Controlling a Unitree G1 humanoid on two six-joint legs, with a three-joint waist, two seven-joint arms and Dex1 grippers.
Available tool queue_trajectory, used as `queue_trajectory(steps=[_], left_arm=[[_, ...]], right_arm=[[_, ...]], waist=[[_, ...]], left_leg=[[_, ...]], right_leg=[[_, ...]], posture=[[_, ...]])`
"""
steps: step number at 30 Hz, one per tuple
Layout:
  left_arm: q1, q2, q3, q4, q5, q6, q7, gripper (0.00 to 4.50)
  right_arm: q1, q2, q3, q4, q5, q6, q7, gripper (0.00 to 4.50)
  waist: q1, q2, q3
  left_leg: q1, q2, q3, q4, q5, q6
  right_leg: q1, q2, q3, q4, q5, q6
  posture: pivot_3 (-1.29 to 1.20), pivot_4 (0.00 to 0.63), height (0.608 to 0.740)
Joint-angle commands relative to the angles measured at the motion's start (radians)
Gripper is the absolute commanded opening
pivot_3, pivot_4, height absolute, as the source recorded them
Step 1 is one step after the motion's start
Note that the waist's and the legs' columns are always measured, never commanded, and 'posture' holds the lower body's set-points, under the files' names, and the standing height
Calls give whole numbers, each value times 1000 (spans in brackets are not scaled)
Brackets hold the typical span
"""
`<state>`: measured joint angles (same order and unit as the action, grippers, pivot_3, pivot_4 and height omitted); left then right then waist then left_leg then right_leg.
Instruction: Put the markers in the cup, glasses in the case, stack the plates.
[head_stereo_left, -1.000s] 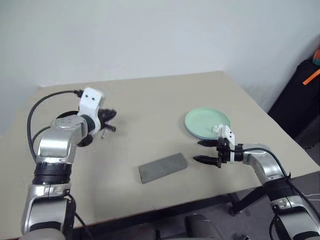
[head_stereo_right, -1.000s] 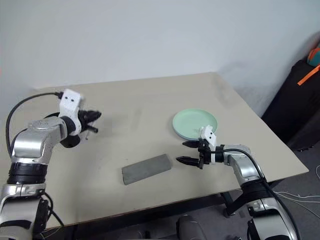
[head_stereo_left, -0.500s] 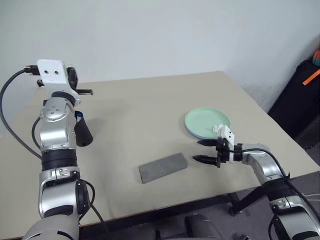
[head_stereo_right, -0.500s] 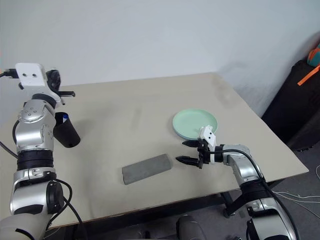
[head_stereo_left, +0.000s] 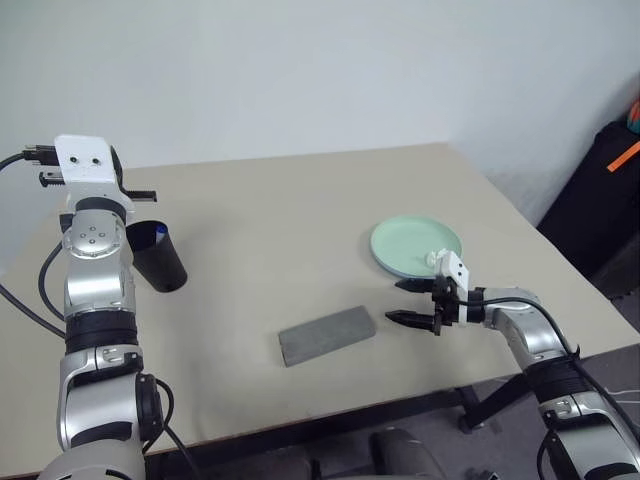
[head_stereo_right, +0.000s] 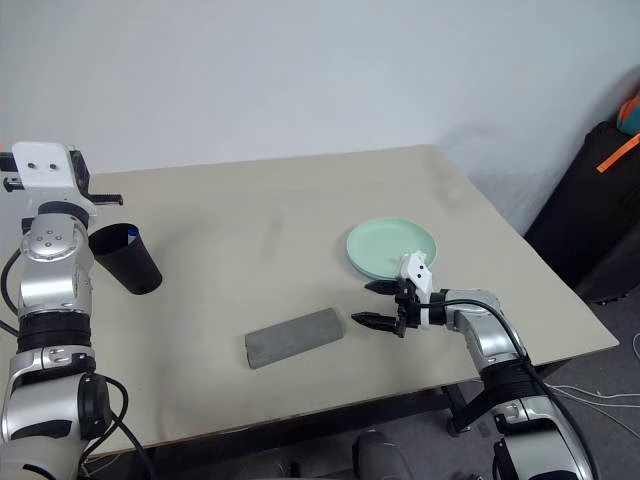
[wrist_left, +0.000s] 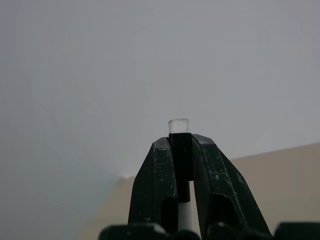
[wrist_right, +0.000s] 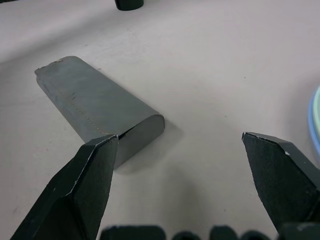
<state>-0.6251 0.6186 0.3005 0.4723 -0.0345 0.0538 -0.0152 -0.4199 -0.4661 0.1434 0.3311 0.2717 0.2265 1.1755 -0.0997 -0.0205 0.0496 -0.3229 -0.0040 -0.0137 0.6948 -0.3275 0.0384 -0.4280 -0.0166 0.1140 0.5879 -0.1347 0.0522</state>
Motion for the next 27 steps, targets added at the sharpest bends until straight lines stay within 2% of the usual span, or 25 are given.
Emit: queue_trajectory(steps=[1,7,16,27], left_arm=[[10,-8,13,-47,0,-19,12,30],[25,-26,17,-37,-11,-38,8,30],[28,-26,13,-9,-11,-47,14,3089],[8,-47,20,-42,-63,-50,-29,3089]], right_arm=[[-19,-4,-16,-17,3,-20,0,4314],[-28,-4,-16,-16,7,-15,7,4314],[-31,3,-47,-49,66,39,10,4314],[-41,7,-49,-37,61,33,-3,4314]], waist=[[0,0,0],[0,0,0],[0,0,0],[1,0,0]], left_leg=[[0,0,0,0,0,0],[0,0,0,0,0,0],[0,0,0,0,0,0],[0,0,0,0,0,0]], right_leg=[[0,0,0,0,0,0],[0,0,-1,0,0,0],[0,0,-1,0,0,0],[0,0,-1,0,0,0]], posture=[[0,0,740],[0,0,740],[0,0,740],[0,0,740]])
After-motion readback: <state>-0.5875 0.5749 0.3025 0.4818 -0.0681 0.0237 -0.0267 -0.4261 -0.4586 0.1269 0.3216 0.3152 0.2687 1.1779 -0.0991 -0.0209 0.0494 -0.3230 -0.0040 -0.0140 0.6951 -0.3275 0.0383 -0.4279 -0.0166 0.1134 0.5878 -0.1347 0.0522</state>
